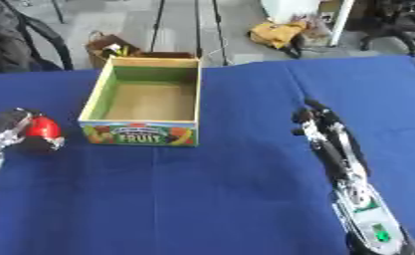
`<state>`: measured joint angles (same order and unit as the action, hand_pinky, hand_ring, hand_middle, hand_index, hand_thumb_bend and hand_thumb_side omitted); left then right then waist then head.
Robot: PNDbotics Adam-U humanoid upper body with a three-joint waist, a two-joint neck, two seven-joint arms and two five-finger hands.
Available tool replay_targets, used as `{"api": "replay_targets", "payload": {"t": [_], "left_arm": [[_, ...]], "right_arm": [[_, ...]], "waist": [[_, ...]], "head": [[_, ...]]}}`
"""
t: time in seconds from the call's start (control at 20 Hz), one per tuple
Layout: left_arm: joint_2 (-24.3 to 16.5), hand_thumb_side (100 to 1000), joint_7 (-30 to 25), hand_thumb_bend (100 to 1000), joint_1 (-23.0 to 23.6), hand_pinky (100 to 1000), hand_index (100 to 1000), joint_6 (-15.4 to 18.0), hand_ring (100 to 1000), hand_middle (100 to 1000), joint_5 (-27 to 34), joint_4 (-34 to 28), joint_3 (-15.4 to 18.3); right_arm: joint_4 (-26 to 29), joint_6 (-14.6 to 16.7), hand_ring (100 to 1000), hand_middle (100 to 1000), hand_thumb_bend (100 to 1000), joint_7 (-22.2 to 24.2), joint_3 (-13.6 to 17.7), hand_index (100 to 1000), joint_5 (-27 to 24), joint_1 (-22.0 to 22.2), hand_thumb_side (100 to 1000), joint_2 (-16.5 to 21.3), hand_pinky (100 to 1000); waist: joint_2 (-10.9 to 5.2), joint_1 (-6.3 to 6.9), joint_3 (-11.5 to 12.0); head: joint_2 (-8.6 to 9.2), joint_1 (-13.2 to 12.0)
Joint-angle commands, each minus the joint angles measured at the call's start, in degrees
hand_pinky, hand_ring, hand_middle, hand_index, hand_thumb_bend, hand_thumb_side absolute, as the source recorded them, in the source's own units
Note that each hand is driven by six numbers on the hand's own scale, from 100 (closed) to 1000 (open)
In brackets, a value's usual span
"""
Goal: Pick up objects on the table and place them in the box.
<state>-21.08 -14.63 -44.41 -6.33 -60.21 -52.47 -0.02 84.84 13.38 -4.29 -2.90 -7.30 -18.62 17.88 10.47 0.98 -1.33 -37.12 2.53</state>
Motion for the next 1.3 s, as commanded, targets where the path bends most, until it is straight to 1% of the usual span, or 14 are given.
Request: {"api": "replay_targets", "payload": {"t": [0.05,0.15,0.25,0.3,0.35,0.5,0.65,0.7,0.8,0.95,1.05,1.15,1.2,1.3], "left_arm": [[-0.67,357,2.05,100,-0.92,386,716,-0.95,328,477,2.11,-0.57,0.66],[-0.69,368,2.84,100,-1.01,360,709,-1.22,305,462,4.33,-1.37,0.64],[-0.8,402,3.08,100,-1.24,353,711,-1.49,293,457,6.85,-3.01,0.65],[-0.9,402,3.06,100,-1.29,353,711,-1.71,293,457,8.15,-4.05,0.67],[-1.05,439,3.31,100,-1.54,348,713,-1.82,281,451,9.7,-5.87,0.89],[-1.81,453,3.56,100,-2.06,345,715,-2.67,275,449,13.53,-11.64,0.99],[-2.31,440,2.9,100,-3.46,342,713,-3.02,275,449,16.16,-18.19,0.43],[-2.26,405,2.34,100,-4.07,347,712,-2.92,280,453,16.52,-19.59,-0.27],[-1.47,386,0.54,100,-5.81,353,713,-2.0,287,458,16.37,-21.09,-2.5],[0.93,352,-0.9,100,-7.72,362,715,-0.58,299,465,13.85,-19.15,-4.98],[3.07,342,-1.2,100,-8.81,365,716,0.43,303,468,10.92,-15.64,-6.31],[5.13,323,-0.77,100,-9.61,374,715,1.43,314,472,8.2,-11.99,-6.73],[6.05,319,-0.28,100,-10.02,377,717,1.77,318,477,6.68,-9.9,-6.82],[7.82,317,1.39,100,-10.78,380,718,2.15,322,477,2.9,-5.98,-6.55]], "right_arm": [[1.05,0.14,745,659,219,0.17,0.06,896,0.27,-0.46,646,0.52,652],[1.05,0.14,745,659,219,0.16,0.07,895,0.27,-0.45,646,0.52,652],[1.06,0.14,745,659,219,0.14,0.08,895,0.27,-0.45,646,0.53,652],[1.07,0.14,745,659,219,0.13,0.08,895,0.27,-0.46,646,0.53,652],[1.07,0.13,744,659,220,0.14,0.07,895,0.27,-0.46,646,0.55,651],[1.06,0.11,744,659,220,0.13,0.06,895,0.26,-0.4,645,0.59,651],[0.93,0.07,744,659,220,0.16,0.0,895,0.22,-0.29,645,0.61,651],[0.88,0.07,744,659,220,0.2,-0.06,895,0.21,-0.3,645,0.6,651],[0.77,0.07,744,659,220,0.34,-0.24,895,0.15,-0.33,645,0.56,651],[0.6,0.07,744,658,220,0.57,-0.48,894,0.03,-0.42,645,0.46,651],[0.54,0.09,744,658,219,0.75,-0.64,894,-0.01,-0.53,645,0.4,651],[0.51,0.1,743,659,204,0.9,-0.78,894,-0.05,-0.64,653,0.35,651],[0.5,0.1,743,658,219,1.0,-0.87,894,-0.04,-0.69,646,0.32,651],[0.47,0.09,743,658,219,1.19,-1.05,894,-0.02,-0.77,645,0.27,651]], "waist": [[-0.81,-0.02,0.04],[-0.83,-0.04,0.05],[-0.87,-0.07,0.07],[-0.88,-0.07,0.07],[-0.92,-0.07,0.07],[-1.05,-0.03,0.08],[-1.37,0.15,0.15],[-1.5,0.24,0.09],[-1.75,0.4,-0.11],[-1.93,0.62,-0.81],[-1.94,0.78,-1.49],[-1.87,0.9,-2.12],[-1.81,0.99,-2.5],[-1.67,1.12,-3.24]], "head": [[0.71,-0.01],[0.76,0.02],[0.75,0.0],[0.76,-0.03],[0.8,-0.08],[0.78,-0.12],[0.7,-0.26],[0.72,-0.34],[0.75,-0.53],[0.96,-0.85],[1.1,-1.05],[1.24,-1.14],[1.32,-1.17],[1.44,-1.33]]}}
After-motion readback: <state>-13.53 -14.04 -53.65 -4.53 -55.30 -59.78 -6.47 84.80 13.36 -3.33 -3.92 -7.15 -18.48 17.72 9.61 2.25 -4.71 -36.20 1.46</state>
